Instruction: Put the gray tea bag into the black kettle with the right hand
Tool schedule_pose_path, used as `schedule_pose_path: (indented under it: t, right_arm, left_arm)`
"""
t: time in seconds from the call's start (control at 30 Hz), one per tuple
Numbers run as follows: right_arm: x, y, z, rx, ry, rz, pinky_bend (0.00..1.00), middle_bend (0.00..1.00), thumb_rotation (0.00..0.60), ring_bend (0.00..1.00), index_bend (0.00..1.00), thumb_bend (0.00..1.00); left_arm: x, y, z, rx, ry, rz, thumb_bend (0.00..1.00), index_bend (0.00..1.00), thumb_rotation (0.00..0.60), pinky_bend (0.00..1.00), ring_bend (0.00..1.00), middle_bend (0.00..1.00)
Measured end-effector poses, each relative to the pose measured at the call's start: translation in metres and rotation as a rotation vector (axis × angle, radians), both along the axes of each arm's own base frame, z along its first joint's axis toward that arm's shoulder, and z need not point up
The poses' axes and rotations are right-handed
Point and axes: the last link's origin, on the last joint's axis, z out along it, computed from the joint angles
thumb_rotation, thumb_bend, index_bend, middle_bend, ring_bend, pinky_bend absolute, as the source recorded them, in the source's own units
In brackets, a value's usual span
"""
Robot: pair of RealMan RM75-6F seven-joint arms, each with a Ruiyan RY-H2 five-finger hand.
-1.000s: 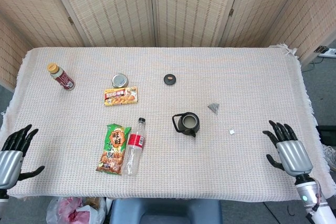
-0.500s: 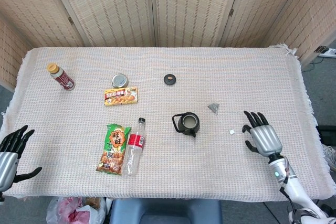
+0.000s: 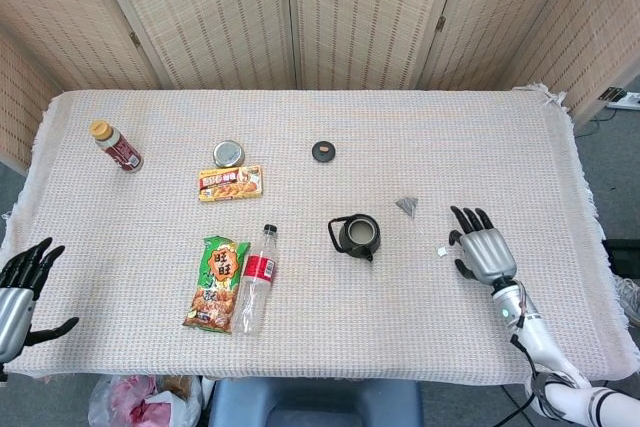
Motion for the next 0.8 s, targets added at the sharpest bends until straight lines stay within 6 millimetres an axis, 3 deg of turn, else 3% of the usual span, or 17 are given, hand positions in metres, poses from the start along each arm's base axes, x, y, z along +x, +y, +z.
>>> schedule_pose_path:
  t: [0.8]
  right_arm:
    - [0.004,-0.019,-0.029,0.040,0.024,-0.016,0.00,0.00,0.600,0.00,0.43,0.30]
  left_arm:
    - [-0.003,0.000,0.003,-0.005,-0.019,0.004,0.12,0.00,0.600,0.11,0.00,0.00]
